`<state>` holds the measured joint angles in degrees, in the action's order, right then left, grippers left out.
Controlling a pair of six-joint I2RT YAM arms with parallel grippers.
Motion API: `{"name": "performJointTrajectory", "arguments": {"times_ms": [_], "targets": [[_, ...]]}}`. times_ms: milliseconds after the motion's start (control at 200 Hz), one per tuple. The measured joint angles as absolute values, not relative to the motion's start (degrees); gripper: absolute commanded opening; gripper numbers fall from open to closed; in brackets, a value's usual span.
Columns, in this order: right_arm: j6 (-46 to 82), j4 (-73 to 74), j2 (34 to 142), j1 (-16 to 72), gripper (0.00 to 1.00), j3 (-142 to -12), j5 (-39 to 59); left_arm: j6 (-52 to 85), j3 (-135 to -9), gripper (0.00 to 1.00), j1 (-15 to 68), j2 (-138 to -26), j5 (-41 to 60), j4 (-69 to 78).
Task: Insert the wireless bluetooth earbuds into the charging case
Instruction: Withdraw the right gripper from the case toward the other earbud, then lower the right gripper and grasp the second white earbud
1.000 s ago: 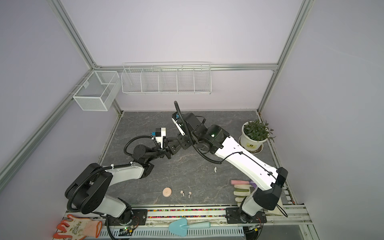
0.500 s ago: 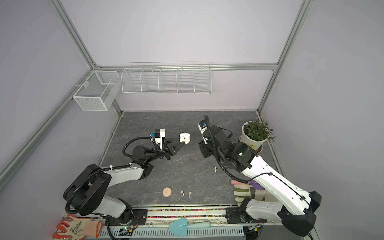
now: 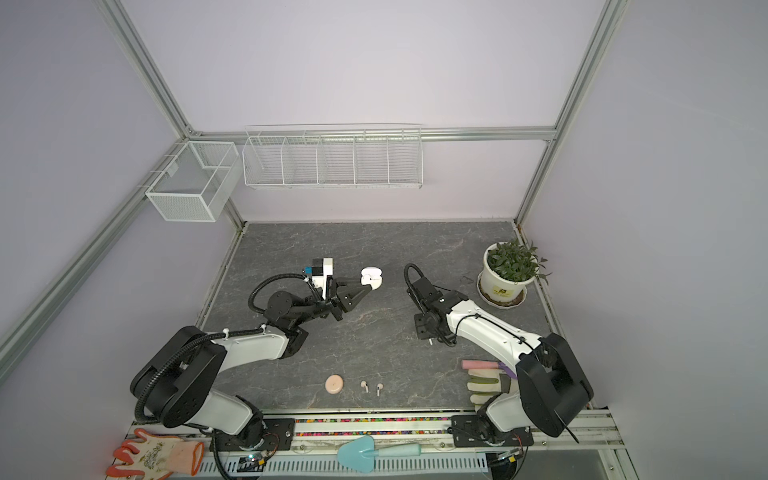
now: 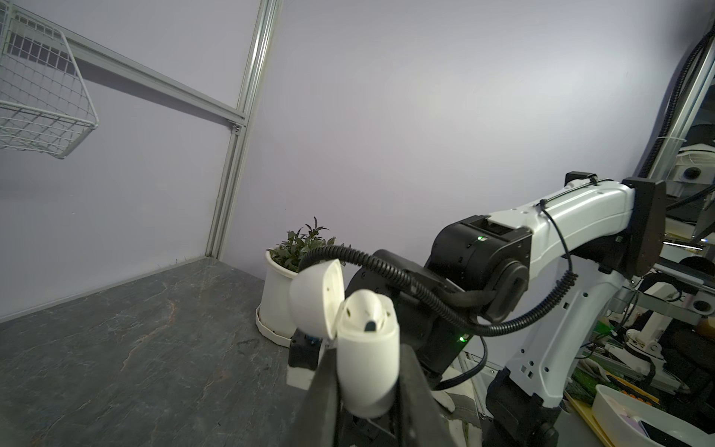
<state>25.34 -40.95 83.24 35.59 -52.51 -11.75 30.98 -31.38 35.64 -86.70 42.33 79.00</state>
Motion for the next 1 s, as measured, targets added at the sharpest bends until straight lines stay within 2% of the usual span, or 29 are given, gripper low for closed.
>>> {"name": "performJointTrajectory", "arguments": {"times_ms": [325,1000], "targets": [[25.5,-37.0,85.8,32.3,0.40,-50.0,-6.6,31.0,-31.4,0.00,35.6,-86.7,42.5,79.0],[25.5,-33.5,88.9,29.6,0.31,-48.3,-4.2,31.0,-31.3,0.00,35.6,-86.7,42.5,79.0]]}}
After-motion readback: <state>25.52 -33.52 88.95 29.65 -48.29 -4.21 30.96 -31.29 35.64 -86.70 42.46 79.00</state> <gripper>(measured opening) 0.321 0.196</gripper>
